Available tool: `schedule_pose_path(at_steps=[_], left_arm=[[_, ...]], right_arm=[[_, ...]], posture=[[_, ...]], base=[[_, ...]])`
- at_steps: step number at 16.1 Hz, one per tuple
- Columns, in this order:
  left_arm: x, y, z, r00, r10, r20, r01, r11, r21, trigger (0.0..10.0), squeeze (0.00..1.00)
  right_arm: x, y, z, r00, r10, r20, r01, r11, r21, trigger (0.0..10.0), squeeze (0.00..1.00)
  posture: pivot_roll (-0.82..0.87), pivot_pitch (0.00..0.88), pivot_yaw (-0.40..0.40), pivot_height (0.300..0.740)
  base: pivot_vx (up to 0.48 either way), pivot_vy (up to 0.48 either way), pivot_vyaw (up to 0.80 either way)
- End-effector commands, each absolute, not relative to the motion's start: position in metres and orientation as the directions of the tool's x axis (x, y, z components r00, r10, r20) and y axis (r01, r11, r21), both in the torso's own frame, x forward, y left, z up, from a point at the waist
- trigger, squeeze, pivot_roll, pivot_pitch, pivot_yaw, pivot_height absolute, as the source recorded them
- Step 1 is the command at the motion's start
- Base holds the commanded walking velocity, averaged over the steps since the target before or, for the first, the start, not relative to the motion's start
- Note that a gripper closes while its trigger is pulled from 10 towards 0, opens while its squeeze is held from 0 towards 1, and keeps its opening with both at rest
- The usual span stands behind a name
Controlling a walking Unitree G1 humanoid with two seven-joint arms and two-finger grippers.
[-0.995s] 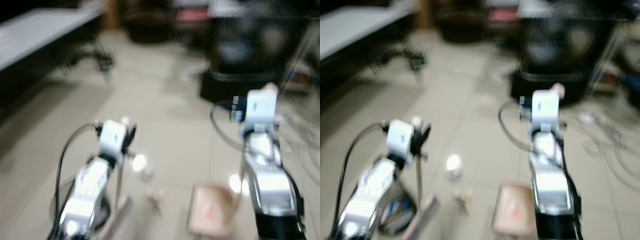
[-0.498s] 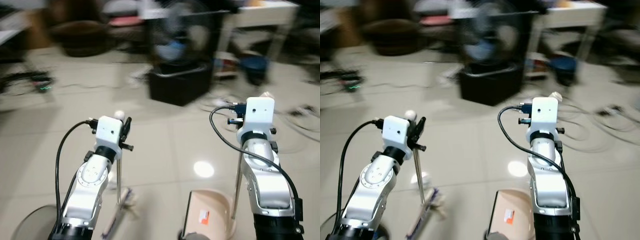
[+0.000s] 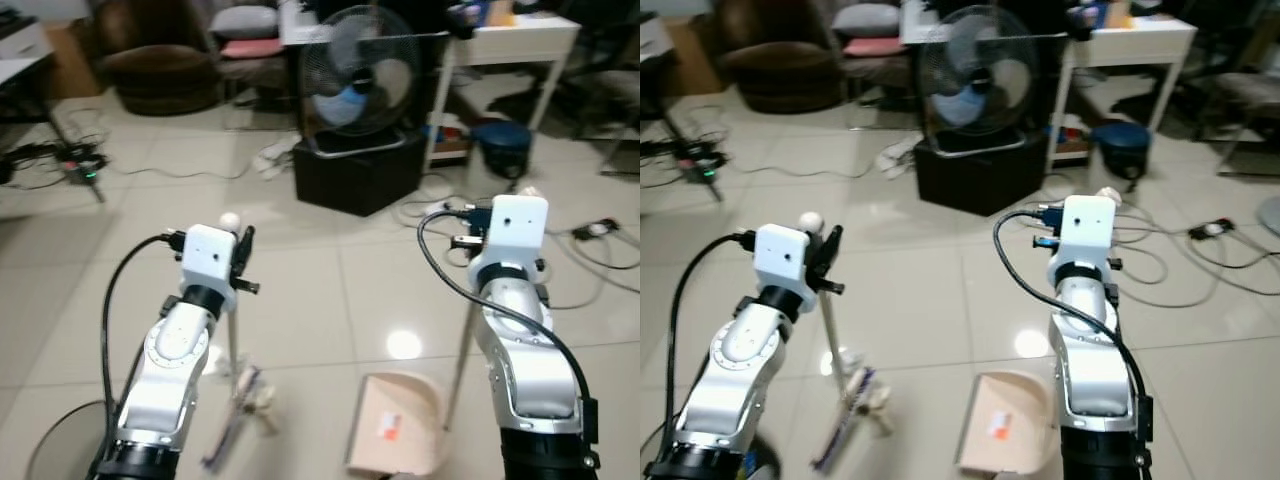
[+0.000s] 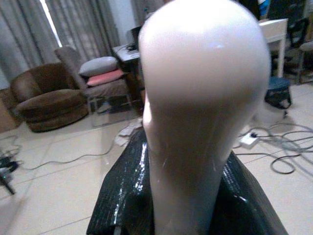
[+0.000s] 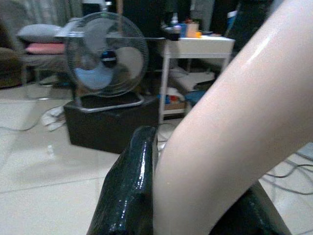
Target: Sweep floor
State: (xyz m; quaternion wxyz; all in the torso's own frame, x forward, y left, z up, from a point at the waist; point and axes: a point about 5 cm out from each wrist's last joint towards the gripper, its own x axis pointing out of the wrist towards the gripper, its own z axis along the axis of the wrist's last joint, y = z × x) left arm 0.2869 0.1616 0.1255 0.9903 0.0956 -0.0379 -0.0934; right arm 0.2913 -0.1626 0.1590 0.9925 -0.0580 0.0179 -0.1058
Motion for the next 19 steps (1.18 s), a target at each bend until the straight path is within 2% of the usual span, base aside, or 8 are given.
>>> schedule_pose_path(at_steps=[1,8,12,19], left_arm=[[0.2909,0.1616,0.1331,0.977,-0.198,0.082,0.176,0.959,0.222,10.0,0.0],[0.2926,0.1587,0.1335,0.972,-0.222,0.077,0.2,0.953,0.226,10.0,0.0],[0.2933,0.1582,0.1336,0.97,-0.23,0.077,0.207,0.952,0.226,10.0,0.0],[0.295,0.1586,0.135,0.969,-0.233,0.081,0.206,0.945,0.255,10.0,0.0]], right_arm=[[0.2894,-0.1628,0.1678,0.977,-0.212,0.017,0.212,0.972,-0.103,10.0,0.0],[0.2874,-0.1654,0.1628,0.97,-0.242,-0.016,0.24,0.967,-0.083,10.0,0.0],[0.287,-0.1674,0.1617,0.967,-0.255,-0.024,0.253,0.965,-0.071,10.0,0.0],[0.2887,-0.164,0.1641,0.971,-0.238,-0.01,0.236,0.969,-0.065,10.0,0.0]], posture=[[-0.11,0.0,0.074,0.74],[-0.11,0.0,0.081,0.74],[-0.11,0.0,0.085,0.74],[-0.11,0.0,0.087,0.74]], base=[[0.0,0.259,0.0],[0.0,0.262,0.0],[0.0,0.286,-0.77],[0.0,0.265,0.0]])
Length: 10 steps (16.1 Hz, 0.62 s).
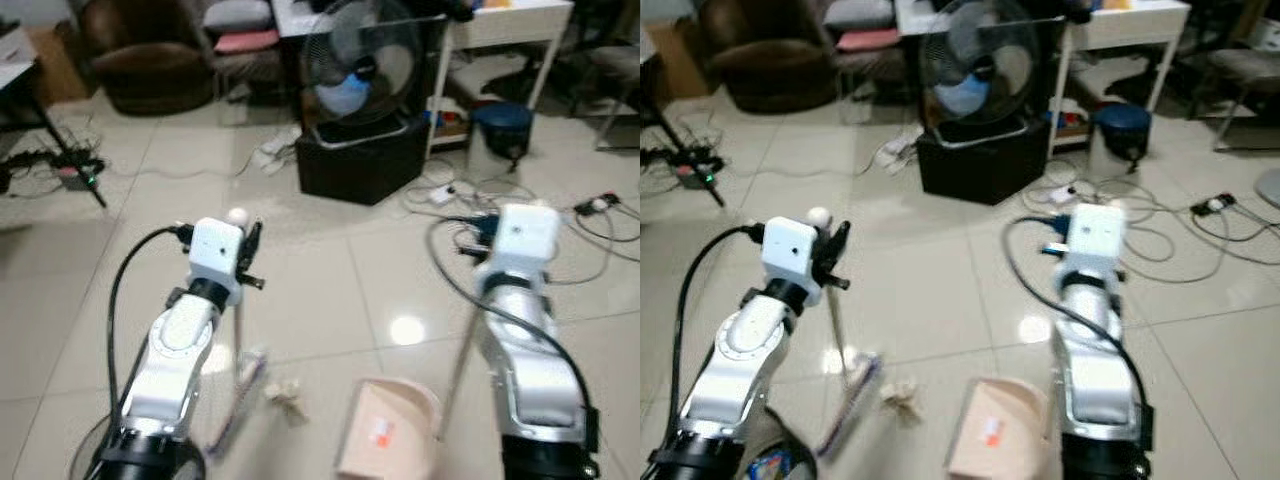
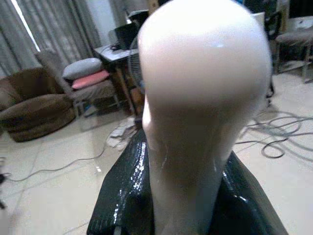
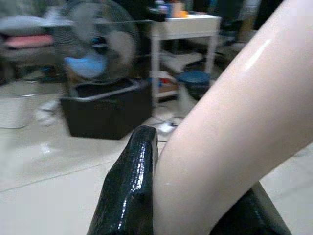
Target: Sweep floor
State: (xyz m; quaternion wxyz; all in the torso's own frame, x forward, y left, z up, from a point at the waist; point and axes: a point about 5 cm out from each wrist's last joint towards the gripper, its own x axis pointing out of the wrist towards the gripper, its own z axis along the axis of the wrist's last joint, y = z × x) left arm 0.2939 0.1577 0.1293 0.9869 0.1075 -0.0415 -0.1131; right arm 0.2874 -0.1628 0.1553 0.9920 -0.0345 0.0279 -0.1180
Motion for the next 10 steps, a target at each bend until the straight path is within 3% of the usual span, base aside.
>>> schedule_pose_path(at_steps=[1,3,10], left_arm=[[0.2946,0.1582,0.1356,0.969,-0.233,0.086,0.203,0.943,0.265,10.0,0.0],[0.2952,0.1585,0.1367,0.974,-0.202,0.099,0.169,0.948,0.271,10.0,0.0],[0.2978,0.154,0.1422,0.973,-0.187,0.137,0.153,0.963,0.223,10.0,0.0]], right_arm=[[0.2891,-0.1637,0.1646,0.972,-0.234,-0.007,0.233,0.97,-0.064,10.0,0.0],[0.2906,-0.1629,0.166,0.974,-0.225,0.002,0.225,0.972,-0.064,10.0,0.0],[0.2925,-0.1601,0.168,0.981,-0.192,0.023,0.193,0.975,-0.114,10.0,0.0]], posture=[[-0.11,0.0,0.086,0.74],[-0.11,0.0,0.085,0.74],[-0.11,0.0,0.083,0.74]], base=[[0.0,-0.304,0.0],[0.0,-0.48,0.0],[0.0,0.0,0.0]])
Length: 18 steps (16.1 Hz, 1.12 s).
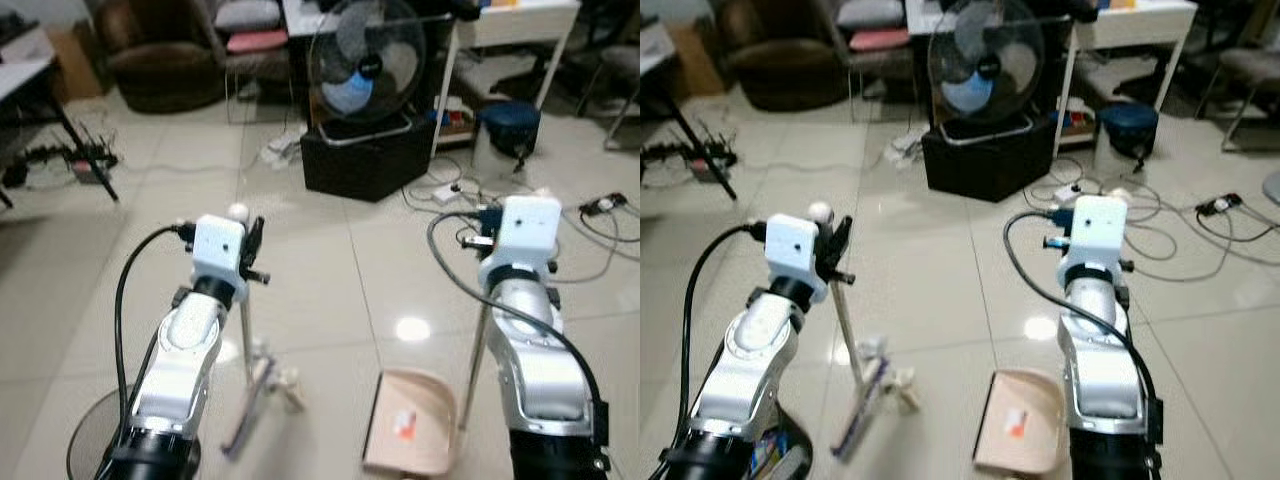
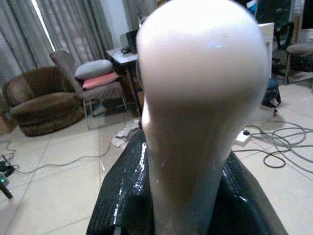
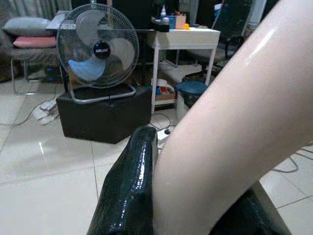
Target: Sweep floor
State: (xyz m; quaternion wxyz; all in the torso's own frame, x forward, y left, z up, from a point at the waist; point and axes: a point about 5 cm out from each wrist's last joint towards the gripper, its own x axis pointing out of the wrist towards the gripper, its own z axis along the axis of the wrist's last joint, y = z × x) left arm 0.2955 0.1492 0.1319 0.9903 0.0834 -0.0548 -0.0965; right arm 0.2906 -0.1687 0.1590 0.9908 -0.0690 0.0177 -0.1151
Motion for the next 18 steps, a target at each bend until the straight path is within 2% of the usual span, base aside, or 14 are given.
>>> schedule_pose_path(at_steps=[1,12,14,18], left_arm=[[0.2979,0.1519,0.1433,0.97,-0.192,0.147,0.155,0.961,0.228,10.0,0.0],[0.2968,0.1471,0.1418,0.969,-0.195,0.154,0.161,0.965,0.209,10.0,0.0],[0.2965,0.1465,0.1414,0.968,-0.199,0.154,0.166,0.964,0.206,10.0,0.0],[0.2961,0.1455,0.1407,0.967,-0.204,0.151,0.172,0.964,0.204,10.0,0.0]], right_arm=[[0.2924,-0.1602,0.1677,0.981,-0.192,0.021,0.193,0.975,-0.113,10.0,0.0],[0.2928,-0.1587,0.1655,0.986,-0.167,0.008,0.166,0.973,-0.162,10.0,0.0],[0.2924,-0.158,0.1648,0.987,-0.162,0.004,0.161,0.974,-0.161,10.0,0.0],[0.291,-0.16,0.1642,0.984,-0.178,0.006,0.177,0.975,-0.136,10.0,0.0]], posture=[[-0.11,0.0,0.084,0.74],[-0.12,0.0,0.081,0.74],[-0.12,0.0,0.082,0.74],[-0.12,0.0,0.083,0.74]], base=[[0.0,0.0,0.0],[0.306,0.0,0.0],[0.401,0.0,0.77],[0.409,0.0,0.0]])
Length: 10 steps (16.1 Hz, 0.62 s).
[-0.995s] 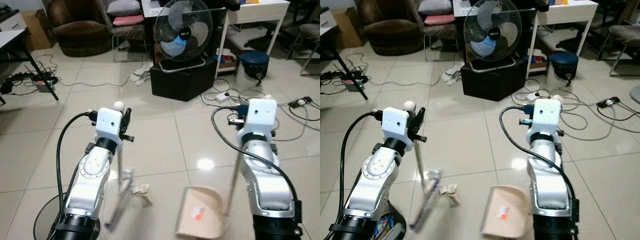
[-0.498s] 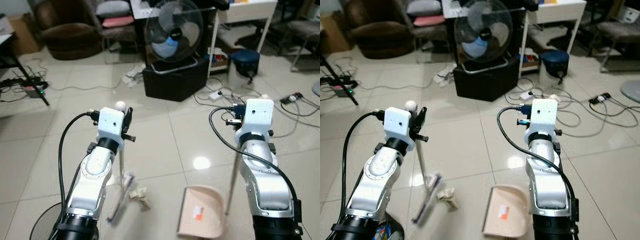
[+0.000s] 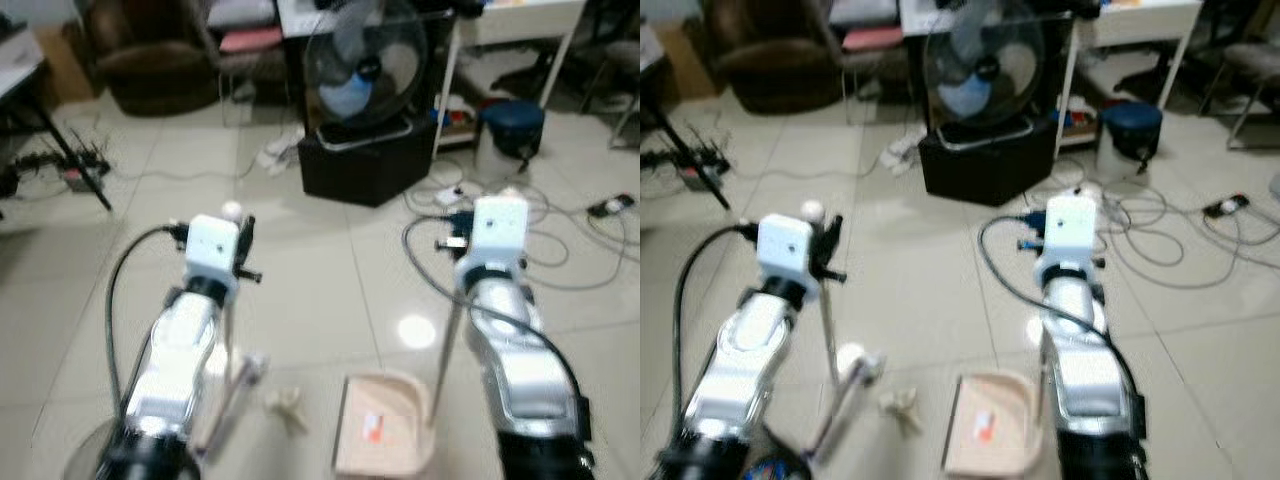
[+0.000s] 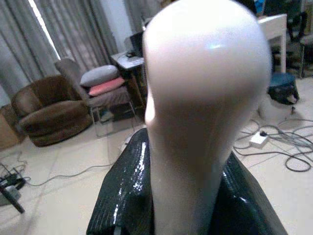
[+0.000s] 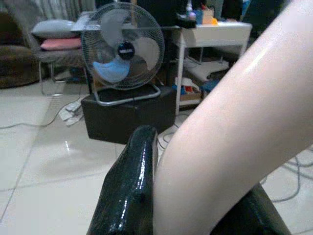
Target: Sweep floor
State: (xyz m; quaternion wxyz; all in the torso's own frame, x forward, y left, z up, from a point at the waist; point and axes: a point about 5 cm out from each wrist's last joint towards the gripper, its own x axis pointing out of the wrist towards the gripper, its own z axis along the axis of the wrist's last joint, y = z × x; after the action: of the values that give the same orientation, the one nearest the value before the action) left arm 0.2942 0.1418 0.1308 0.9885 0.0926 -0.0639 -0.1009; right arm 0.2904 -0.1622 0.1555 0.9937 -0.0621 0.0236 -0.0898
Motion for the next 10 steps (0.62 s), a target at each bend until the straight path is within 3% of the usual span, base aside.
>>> schedule_pose_path(at_steps=[1,8,10], left_arm=[[0.2961,0.1454,0.1406,0.967,-0.205,0.151,0.173,0.964,0.204,10.0,0.0],[0.2948,0.1457,0.1383,0.969,-0.202,0.142,0.172,0.965,0.2,10.0,0.0],[0.2944,0.1472,0.1383,0.97,-0.201,0.139,0.17,0.964,0.204,10.0,0.0]], right_arm=[[0.291,-0.16,0.1641,0.984,-0.178,0.006,0.177,0.975,-0.137,10.0,0.0],[0.291,-0.1568,0.1622,0.99,-0.14,-0.006,0.137,0.978,-0.159,10.0,0.0],[0.2912,-0.1536,0.1618,0.992,-0.128,-0.009,0.125,0.979,-0.161,10.0,0.0]], posture=[[-0.12,0.0,0.083,0.74],[-0.12,0.0,0.08,0.74],[-0.11,0.0,0.079,0.74]], base=[[0.409,0.0,0.0],[0.406,0.0,0.0],[0.399,0.0,0.72]])
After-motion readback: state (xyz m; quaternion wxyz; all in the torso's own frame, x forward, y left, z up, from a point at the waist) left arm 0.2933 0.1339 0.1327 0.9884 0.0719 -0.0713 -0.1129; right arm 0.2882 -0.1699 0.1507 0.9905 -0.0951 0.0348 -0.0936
